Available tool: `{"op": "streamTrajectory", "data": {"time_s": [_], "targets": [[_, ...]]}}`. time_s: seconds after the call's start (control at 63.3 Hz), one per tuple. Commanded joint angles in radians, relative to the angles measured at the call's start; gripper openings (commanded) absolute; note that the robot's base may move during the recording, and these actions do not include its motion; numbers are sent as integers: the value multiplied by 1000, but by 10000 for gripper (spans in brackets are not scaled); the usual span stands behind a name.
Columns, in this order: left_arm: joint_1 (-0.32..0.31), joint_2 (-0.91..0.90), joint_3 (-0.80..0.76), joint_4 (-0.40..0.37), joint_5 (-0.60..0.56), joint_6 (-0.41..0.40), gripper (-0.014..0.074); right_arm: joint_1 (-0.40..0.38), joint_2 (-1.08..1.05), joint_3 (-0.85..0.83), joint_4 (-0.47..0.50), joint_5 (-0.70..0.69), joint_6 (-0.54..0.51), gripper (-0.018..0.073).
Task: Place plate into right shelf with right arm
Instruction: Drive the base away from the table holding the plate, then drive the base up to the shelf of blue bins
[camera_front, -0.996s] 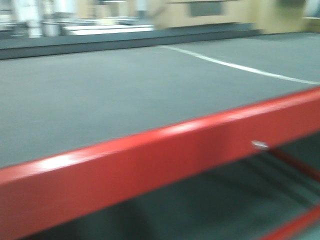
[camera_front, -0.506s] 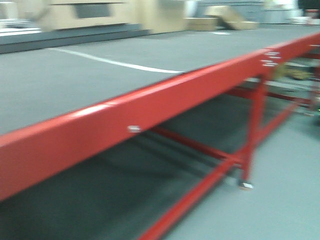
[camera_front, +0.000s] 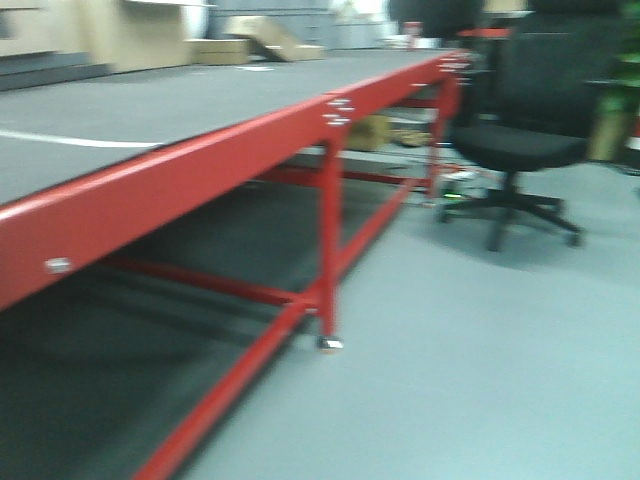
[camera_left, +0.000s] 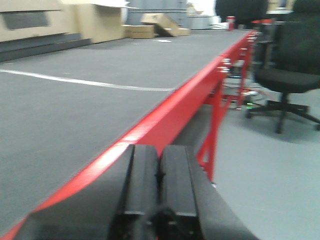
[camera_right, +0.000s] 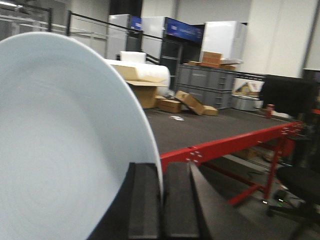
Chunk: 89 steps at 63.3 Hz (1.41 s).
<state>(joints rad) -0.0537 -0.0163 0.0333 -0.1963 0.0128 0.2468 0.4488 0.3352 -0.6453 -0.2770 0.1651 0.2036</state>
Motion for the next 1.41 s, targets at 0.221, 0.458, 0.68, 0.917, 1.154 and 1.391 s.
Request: {"op": "streamTrajectory", "data": {"time_s": [0.221, 0.458, 0.68, 0.917, 1.154, 1.391], "targets": [[2, -11, 8, -2, -87, -2, -47, 0, 8, -31, -14, -98, -3, 55], [2, -11, 8, -2, -87, -2, -47, 0, 8, -31, -14, -98, -3, 55], [2, -11, 8, -2, -87, -2, -47, 0, 8, -31, -14, -98, -3, 55], [2, -11, 8, -2, -87, -2, -47, 0, 8, -31, -14, -98, -3, 55], [2, -11, 8, -2, -87, -2, -47, -2, 8, -31, -14, -99, -3, 55], [2, -11, 8, -2, -87, -2, -47, -2, 8, -31, -14, -99, -3, 55]]}}
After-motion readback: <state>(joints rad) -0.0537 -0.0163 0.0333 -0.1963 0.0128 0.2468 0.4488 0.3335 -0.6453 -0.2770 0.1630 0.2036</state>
